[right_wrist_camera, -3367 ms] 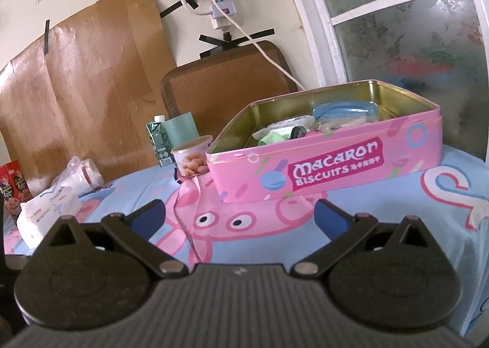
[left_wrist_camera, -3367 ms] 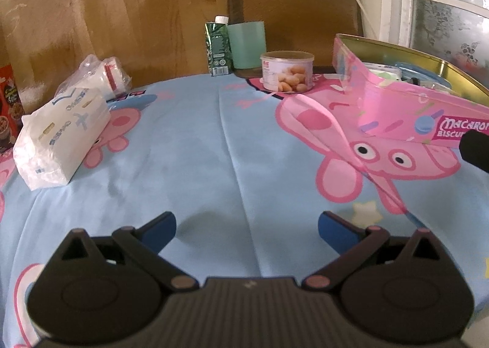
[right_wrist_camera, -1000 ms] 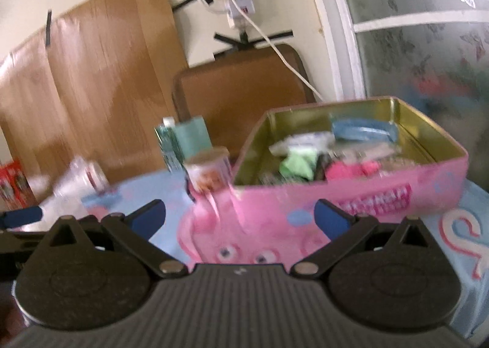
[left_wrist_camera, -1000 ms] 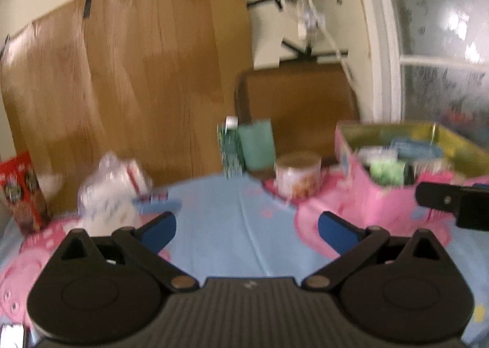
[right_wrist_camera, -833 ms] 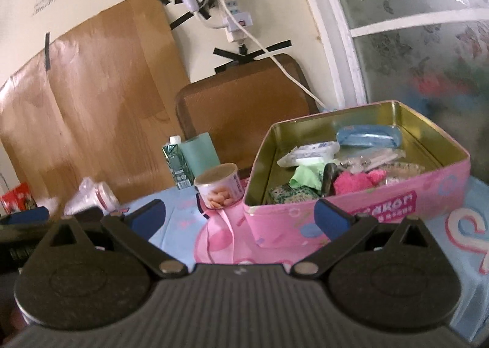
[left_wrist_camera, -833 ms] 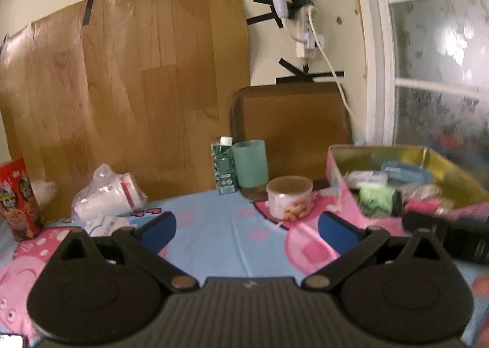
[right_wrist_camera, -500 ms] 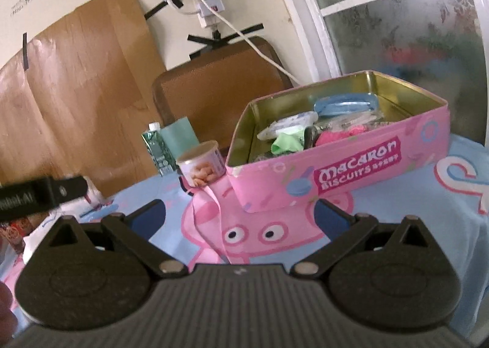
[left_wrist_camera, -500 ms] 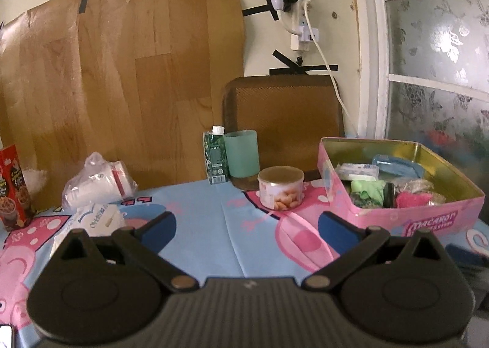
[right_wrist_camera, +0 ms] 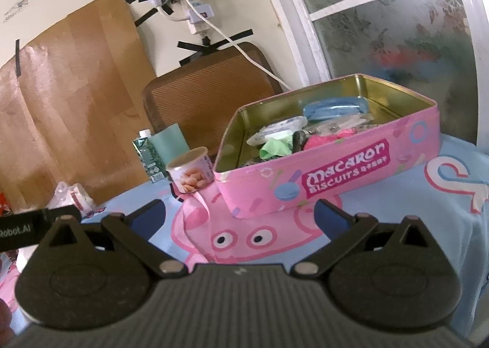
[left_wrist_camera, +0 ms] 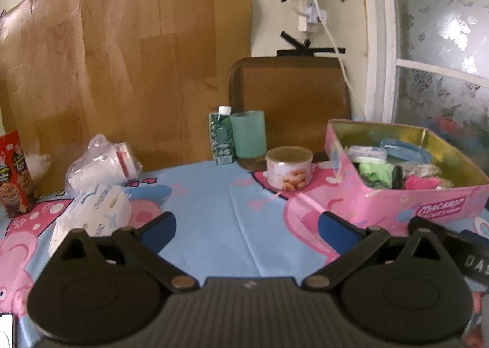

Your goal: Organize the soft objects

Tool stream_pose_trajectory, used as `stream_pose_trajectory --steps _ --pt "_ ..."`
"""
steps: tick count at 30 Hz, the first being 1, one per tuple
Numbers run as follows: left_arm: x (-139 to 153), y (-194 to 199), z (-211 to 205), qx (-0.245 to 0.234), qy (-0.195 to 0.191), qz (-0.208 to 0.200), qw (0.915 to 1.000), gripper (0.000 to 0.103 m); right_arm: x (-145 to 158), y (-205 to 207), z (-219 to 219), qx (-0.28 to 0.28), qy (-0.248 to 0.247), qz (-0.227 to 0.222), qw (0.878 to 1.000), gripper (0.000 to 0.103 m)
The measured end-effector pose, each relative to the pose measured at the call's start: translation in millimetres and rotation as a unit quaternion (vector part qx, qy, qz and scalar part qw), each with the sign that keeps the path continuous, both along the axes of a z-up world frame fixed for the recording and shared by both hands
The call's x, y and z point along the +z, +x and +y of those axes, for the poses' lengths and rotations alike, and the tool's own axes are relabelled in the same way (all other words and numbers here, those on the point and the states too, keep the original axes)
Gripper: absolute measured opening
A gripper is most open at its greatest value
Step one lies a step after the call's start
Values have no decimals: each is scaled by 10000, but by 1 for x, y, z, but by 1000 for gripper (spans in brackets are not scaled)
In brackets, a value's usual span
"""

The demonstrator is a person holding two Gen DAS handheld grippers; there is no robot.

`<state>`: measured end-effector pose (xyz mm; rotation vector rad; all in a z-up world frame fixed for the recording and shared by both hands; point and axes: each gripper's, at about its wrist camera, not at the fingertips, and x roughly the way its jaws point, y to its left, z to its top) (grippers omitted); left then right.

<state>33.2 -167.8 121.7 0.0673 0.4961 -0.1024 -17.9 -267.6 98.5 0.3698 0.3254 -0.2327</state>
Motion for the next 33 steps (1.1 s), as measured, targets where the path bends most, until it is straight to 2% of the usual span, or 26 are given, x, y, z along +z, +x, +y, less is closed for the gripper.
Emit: stream_pose_trajectory --steps 6,18,33 --pt "-7 5 -6 40 94 211 9997 103 0 -3 -6 -101 127 -53 9999 103" --pt "-16 11 -32 -47 370 379 9986 103 -1 -8 -19 -127 285 -115 9994 103" --pt "-23 15 -50 -175 496 519 9973 103 -4 -9 -25 -140 385 -103 9991 103"
